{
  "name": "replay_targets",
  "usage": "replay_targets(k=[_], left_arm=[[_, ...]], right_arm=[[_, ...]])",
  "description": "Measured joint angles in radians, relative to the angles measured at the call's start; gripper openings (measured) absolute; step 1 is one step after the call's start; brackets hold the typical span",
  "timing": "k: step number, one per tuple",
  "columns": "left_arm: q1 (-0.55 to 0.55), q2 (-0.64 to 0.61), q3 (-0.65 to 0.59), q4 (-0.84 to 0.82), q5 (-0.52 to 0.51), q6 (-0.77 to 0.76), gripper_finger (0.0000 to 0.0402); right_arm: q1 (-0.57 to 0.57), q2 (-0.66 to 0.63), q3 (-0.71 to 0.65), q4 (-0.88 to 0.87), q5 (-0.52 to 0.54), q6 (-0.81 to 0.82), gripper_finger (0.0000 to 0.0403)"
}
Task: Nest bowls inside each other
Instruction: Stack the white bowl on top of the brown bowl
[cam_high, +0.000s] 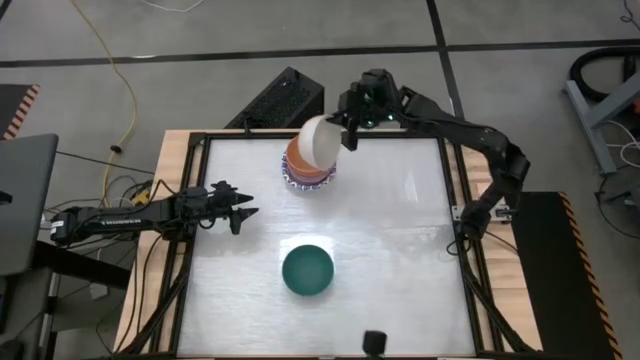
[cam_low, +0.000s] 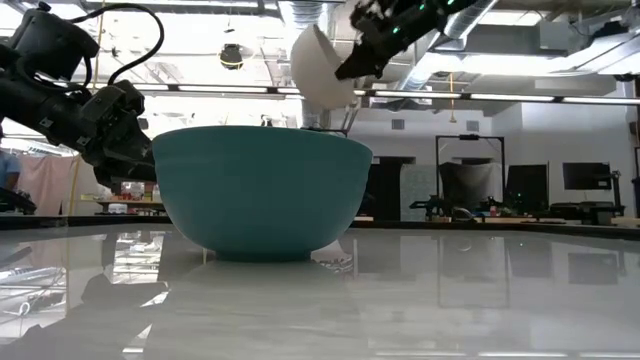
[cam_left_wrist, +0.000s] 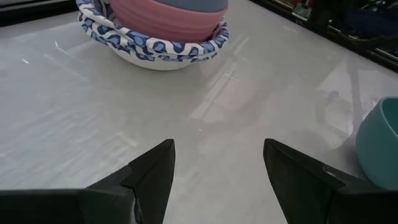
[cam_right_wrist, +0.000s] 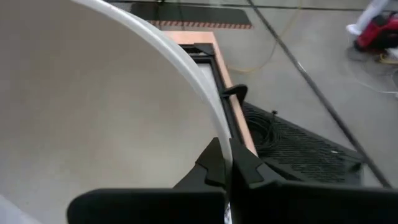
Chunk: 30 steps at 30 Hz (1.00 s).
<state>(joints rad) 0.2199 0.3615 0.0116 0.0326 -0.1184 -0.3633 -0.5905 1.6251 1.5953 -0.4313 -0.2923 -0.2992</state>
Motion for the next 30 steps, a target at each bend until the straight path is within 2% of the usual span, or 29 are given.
replay_targets(k=[5, 14, 19, 23, 30], left_arm=[[0.000, 0.000, 0.000, 0.000, -0.003, -0.012, 0.0235], [0.000, 0.000, 0.000, 0.000, -0.001, -0.010, 0.0235], [0.000, 0.000, 0.000, 0.000, 0.001, -0.009, 0.0235], [0.000, 0.000, 0.000, 0.000, 0.005, -0.013, 0.0235], [0.000, 0.000, 0.000, 0.000, 0.006, -0.032, 0.0235]], right_arm=[[-0.029, 0.142, 0.129, -0.049, -0.031, -0.002, 0.0010], [-0.054, 0.417, 0.515, -0.340, -0.046, -0.020, 0.0010], [-0.051, 0.527, 0.675, -0.533, -0.047, -0.047, 0.0011], [-0.051, 0.571, 0.734, -0.644, -0.048, -0.056, 0.0011], [-0.052, 0.591, 0.737, -0.669, -0.046, -0.035, 0.0029]])
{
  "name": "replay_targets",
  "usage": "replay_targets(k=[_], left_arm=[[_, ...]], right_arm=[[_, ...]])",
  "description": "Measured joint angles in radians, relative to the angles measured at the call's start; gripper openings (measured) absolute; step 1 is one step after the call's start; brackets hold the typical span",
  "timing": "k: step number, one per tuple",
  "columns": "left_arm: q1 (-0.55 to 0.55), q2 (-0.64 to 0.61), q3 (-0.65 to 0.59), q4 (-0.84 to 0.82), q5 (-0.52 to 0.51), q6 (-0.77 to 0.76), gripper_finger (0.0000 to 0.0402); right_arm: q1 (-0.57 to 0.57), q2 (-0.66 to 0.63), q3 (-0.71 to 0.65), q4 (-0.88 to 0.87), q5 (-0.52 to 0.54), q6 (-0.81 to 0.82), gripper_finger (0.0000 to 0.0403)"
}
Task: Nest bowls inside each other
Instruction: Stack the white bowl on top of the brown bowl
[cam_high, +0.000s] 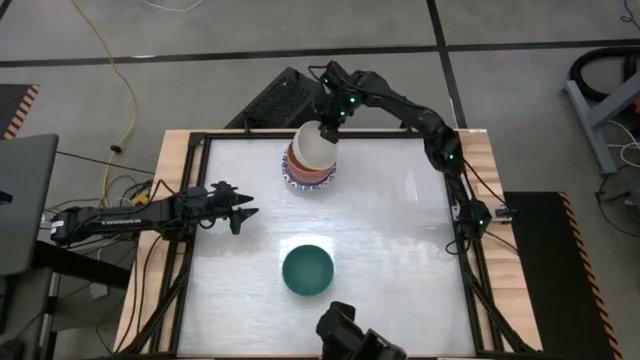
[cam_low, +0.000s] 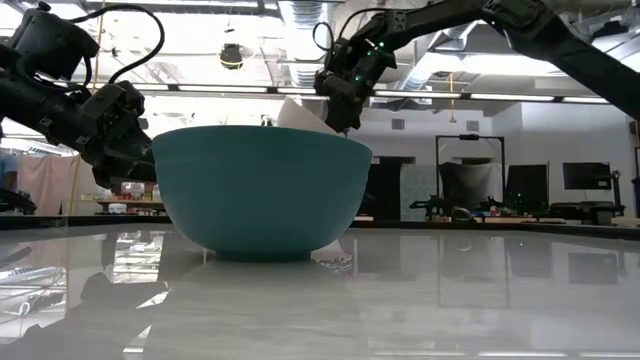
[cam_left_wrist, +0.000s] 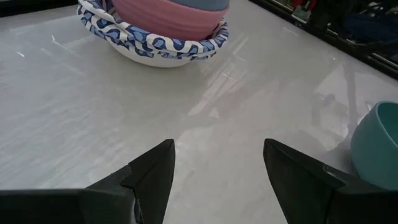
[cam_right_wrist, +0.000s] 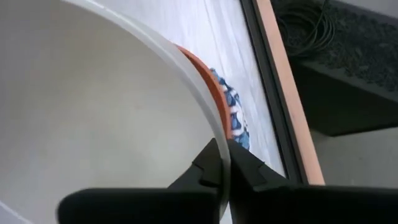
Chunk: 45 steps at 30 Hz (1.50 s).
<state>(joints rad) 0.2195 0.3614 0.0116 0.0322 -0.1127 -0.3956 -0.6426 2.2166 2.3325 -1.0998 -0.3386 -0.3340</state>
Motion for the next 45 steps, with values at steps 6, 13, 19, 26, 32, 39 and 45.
replay_targets(k=[6, 13, 19, 26, 32, 39, 45], left_arm=[[0.000, 0.000, 0.000, 0.000, 0.000, -0.002, 0.0235], [0.000, 0.000, 0.000, 0.000, 0.000, -0.002, 0.0235], [0.000, 0.000, 0.000, 0.000, 0.000, -0.002, 0.0235], [0.000, 0.000, 0.000, 0.000, 0.000, 0.008, 0.0235], [0.000, 0.000, 0.000, 0.000, 0.001, 0.009, 0.0235], [-0.001, 0.000, 0.000, -0.006, 0.030, 0.017, 0.0235], [0.000, 0.000, 0.000, -0.007, 0.036, 0.016, 0.0235]], right_arm=[[0.016, -0.002, 0.000, 0.010, 0.000, -0.004, 0.0085], [0.014, -0.003, 0.000, 0.015, 0.023, -0.012, 0.0149], [-0.021, -0.043, 0.000, 0.048, 0.022, -0.029, 0.0168], [-0.085, -0.058, 0.000, 0.090, -0.225, -0.013, 0.0159], [-0.142, -0.032, 0.001, 0.215, -0.483, -0.011, 0.0115], [-0.138, 0.084, 0.000, 0.252, -0.587, 0.038, 0.0087], [-0.141, 0.175, -0.003, 0.214, -0.578, 0.080, 0.0086]])
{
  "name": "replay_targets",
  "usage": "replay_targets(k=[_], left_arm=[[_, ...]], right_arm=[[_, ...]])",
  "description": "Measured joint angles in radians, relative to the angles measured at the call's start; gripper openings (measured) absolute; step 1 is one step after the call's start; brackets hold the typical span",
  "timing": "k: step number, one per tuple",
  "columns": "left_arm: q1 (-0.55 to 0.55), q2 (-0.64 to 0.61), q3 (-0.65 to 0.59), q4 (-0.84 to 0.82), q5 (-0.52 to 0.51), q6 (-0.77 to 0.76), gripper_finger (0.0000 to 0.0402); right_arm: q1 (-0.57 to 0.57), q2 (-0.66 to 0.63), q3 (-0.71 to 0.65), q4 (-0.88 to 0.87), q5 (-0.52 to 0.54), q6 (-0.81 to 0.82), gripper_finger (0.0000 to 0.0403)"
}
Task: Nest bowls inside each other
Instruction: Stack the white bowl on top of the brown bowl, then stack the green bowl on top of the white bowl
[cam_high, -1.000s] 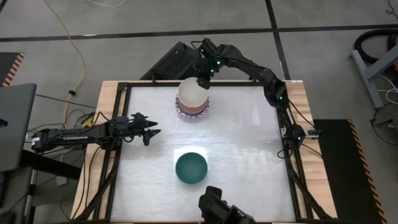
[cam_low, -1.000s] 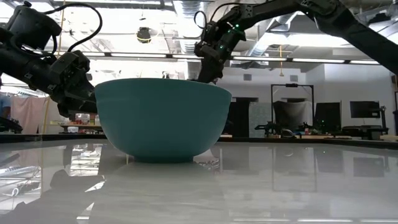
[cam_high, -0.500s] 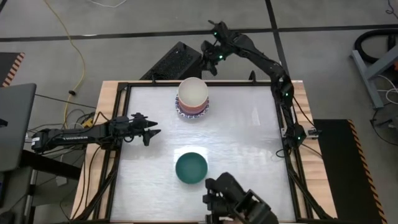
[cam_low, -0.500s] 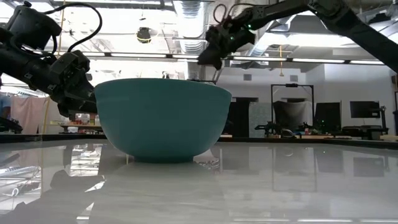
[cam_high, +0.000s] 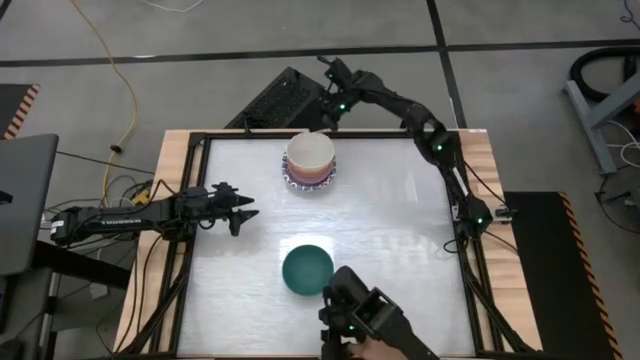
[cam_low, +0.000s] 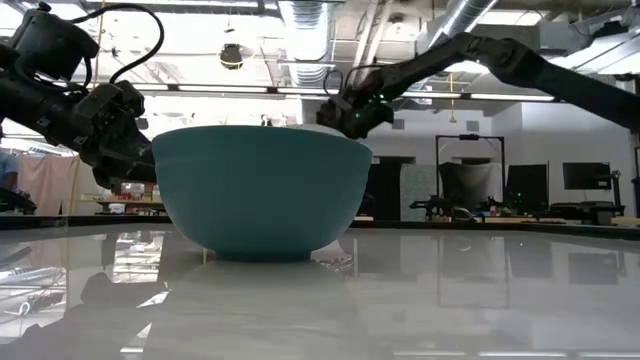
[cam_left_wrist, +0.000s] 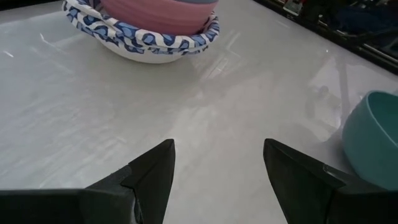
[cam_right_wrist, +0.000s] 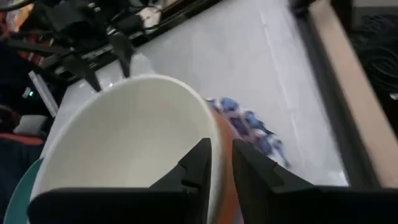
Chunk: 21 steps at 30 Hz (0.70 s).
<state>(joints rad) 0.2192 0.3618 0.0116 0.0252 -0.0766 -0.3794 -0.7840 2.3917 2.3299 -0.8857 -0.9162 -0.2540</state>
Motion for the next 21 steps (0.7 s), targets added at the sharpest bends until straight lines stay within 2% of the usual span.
replay_targets(k=[6, 12, 17, 21], left_arm=[[0.000, 0.000, 0.000, -0.002, 0.012, -0.004, 0.0235], [0.000, 0.000, 0.000, -0.002, 0.011, -0.008, 0.0235], [0.000, 0.000, 0.000, -0.002, 0.011, 0.003, 0.0235], [0.000, 0.000, 0.000, -0.002, 0.010, 0.021, 0.0235]], right_arm=[[-0.015, -0.016, 0.001, -0.001, 0.004, 0.021, 0.0085], [0.007, -0.157, 0.003, -0.027, 0.006, 0.009, 0.0085], [0.093, -0.270, 0.001, -0.146, 0.033, -0.074, 0.0085], [0.223, -0.364, 0.005, -0.266, 0.123, -0.119, 0.0085]])
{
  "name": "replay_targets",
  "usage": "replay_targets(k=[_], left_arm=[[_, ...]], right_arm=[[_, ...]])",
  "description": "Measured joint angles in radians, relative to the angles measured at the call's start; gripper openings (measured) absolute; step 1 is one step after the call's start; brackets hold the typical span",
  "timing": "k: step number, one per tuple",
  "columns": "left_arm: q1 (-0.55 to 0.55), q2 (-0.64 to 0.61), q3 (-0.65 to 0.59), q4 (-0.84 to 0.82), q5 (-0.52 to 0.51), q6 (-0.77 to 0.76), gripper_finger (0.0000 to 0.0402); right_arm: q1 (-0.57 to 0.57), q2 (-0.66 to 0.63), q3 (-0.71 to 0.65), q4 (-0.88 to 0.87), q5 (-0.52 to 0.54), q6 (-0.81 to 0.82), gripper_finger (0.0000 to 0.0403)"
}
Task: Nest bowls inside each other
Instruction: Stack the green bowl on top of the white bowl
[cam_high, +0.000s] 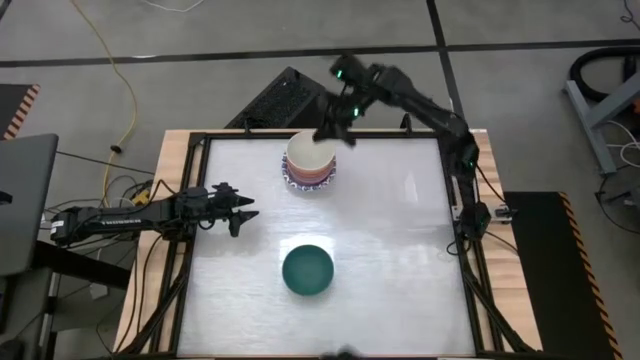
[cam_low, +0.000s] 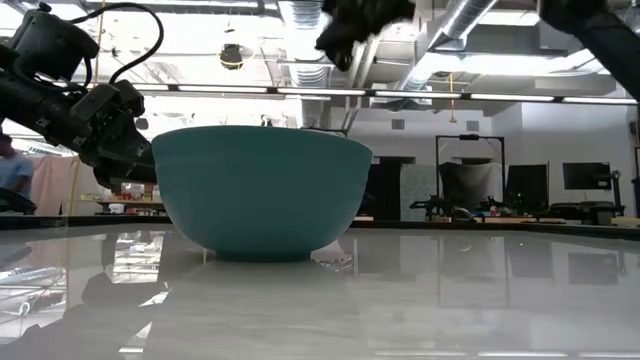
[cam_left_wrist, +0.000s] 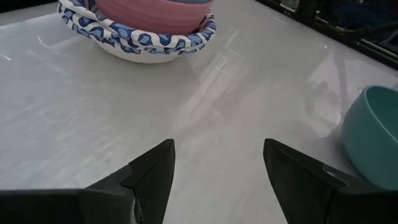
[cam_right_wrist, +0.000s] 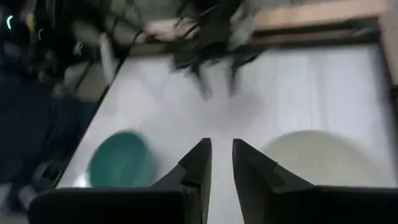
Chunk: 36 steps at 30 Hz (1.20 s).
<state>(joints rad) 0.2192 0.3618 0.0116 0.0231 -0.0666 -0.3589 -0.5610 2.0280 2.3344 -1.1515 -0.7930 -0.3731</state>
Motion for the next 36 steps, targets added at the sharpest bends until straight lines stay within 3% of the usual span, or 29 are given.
replay_targets(k=[3, 9, 12, 18, 24, 30, 36], left_arm=[[0.000, 0.000, 0.000, 0.000, 0.000, 0.007, 0.0235], [0.000, 0.000, 0.000, -0.001, 0.001, 0.007, 0.0235], [0.000, 0.000, 0.000, -0.001, 0.002, 0.007, 0.0235], [0.000, 0.000, 0.000, -0.006, 0.029, 0.007, 0.0235], [0.000, 0.000, 0.000, -0.008, 0.041, 0.023, 0.0235], [0.000, 0.000, 0.000, -0.009, 0.046, 0.044, 0.0235], [-0.003, 0.000, 0.000, -0.011, 0.058, 0.043, 0.0235]], right_arm=[[0.115, -0.031, -0.002, -0.076, 0.137, 0.052, 0.0085], [0.325, -0.046, -0.002, -0.207, 0.598, 0.295, 0.0085], [0.412, -0.009, -0.003, -0.280, 0.726, 0.390, 0.0085], [0.554, 0.093, -0.002, -0.399, 0.742, 0.493, 0.0104], [0.663, 0.212, -0.004, -0.404, 0.744, 0.528, 0.0164], [0.668, 0.275, -0.003, -0.384, 0.775, 0.574, 0.0216], [0.640, 0.284, -0.003, -0.289, 0.818, 0.575, 0.0223]])
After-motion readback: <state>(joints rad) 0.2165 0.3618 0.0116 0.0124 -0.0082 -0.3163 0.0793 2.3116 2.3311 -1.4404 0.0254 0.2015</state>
